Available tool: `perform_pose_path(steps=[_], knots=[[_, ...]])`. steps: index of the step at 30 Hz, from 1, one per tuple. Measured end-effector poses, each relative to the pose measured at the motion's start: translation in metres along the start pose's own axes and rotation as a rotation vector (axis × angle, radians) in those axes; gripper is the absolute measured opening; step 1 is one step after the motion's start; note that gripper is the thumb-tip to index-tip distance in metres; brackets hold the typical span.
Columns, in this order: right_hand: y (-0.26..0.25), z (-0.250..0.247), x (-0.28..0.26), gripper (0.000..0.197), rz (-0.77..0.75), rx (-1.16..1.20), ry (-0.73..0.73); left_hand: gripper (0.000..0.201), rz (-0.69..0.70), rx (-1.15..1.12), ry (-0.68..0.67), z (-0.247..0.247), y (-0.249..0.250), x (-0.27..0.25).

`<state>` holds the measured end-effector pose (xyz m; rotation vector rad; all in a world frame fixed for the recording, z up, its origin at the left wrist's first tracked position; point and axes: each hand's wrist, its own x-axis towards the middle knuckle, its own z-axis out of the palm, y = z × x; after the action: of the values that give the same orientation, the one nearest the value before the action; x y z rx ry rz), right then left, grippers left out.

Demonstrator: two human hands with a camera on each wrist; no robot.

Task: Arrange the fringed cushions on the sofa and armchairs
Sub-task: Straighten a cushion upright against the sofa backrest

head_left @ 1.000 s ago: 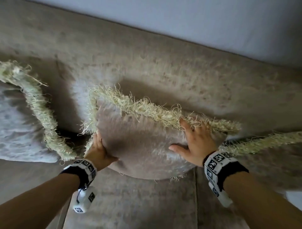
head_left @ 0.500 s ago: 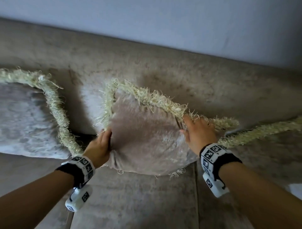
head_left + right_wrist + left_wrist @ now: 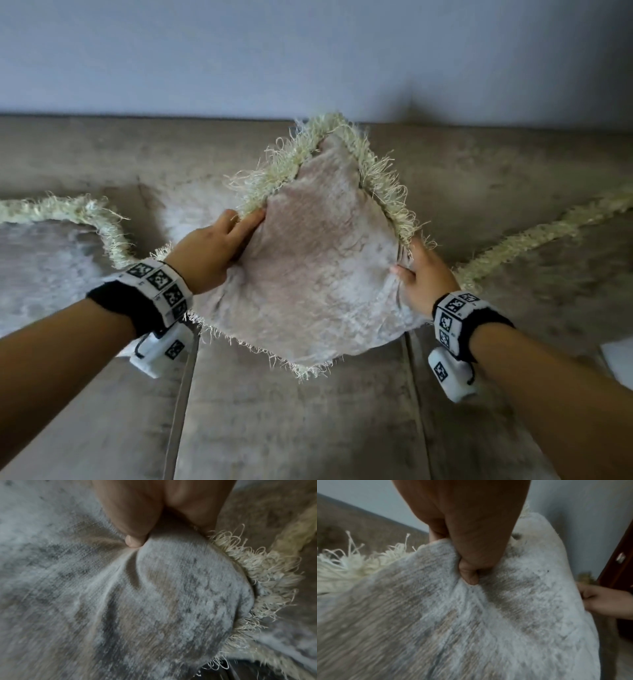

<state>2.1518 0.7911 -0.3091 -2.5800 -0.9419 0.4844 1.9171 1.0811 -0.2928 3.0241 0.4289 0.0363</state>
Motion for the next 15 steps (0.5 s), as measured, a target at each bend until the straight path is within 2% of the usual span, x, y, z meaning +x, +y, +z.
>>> perform_pose_path(steps=[4,7,10,15], knots=[[0.02,0.052,0.009,0.05,0.047,-0.029,-0.033,0.116,-0.035,-0.025,-0.07,0.062,-0.017,0.001],[0.033,0.081,0.022,0.05,0.063,-0.077,0.009,0.112,-0.045,-0.042,-0.009,0.091,-0.026,0.001],[0.042,0.094,0.028,0.053,0.101,-0.13,-0.025,0.105,-0.029,-0.065,0.043,0.103,-0.027,0.005],[0.042,0.09,0.023,0.056,0.119,-0.131,-0.058,0.106,0.001,-0.061,0.097,0.102,-0.026,0.003]])
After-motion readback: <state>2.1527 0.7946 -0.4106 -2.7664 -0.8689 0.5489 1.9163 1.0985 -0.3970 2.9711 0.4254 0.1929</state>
